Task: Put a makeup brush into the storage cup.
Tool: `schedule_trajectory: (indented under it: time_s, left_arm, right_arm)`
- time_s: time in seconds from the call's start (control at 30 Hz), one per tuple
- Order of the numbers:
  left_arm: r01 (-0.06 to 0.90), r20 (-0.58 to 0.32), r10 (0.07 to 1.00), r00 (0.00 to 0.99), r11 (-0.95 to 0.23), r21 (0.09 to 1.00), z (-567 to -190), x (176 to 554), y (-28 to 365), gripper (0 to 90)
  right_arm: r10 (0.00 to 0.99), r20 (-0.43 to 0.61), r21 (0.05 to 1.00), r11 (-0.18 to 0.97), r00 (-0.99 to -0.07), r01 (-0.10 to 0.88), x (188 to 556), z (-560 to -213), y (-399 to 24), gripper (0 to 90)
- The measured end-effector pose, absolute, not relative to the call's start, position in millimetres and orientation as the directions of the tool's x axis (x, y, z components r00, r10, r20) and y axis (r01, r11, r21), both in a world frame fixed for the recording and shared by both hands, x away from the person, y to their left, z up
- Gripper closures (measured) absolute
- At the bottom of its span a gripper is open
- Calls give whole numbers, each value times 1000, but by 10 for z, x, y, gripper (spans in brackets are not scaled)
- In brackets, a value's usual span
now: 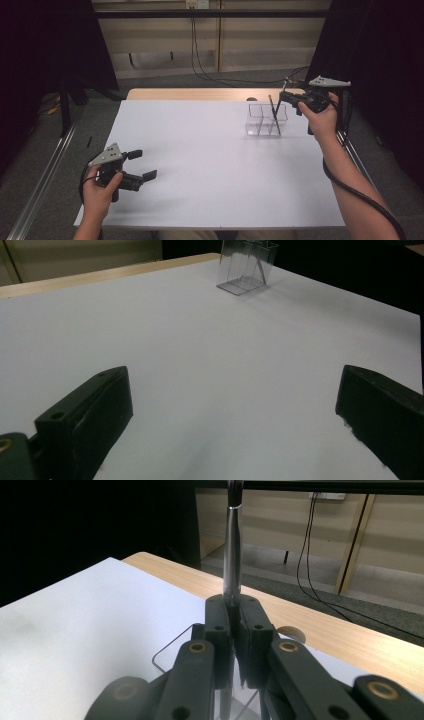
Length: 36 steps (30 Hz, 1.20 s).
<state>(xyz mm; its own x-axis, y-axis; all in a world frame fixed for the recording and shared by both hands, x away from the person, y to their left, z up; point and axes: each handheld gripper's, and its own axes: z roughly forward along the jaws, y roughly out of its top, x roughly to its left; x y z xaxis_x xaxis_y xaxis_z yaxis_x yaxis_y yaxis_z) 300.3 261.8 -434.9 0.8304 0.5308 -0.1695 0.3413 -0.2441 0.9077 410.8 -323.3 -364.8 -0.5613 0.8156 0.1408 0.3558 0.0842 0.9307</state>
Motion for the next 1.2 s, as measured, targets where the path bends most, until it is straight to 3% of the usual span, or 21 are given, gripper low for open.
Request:
schedule_trajectory:
  time_s: [1.2]
  left_arm:
    - [337,-162,537,828,-244,910,-4351,2993,2619,17]
  right_arm:
    - [836,100,922,125,-539,365,4129,-3811,-3221,851]
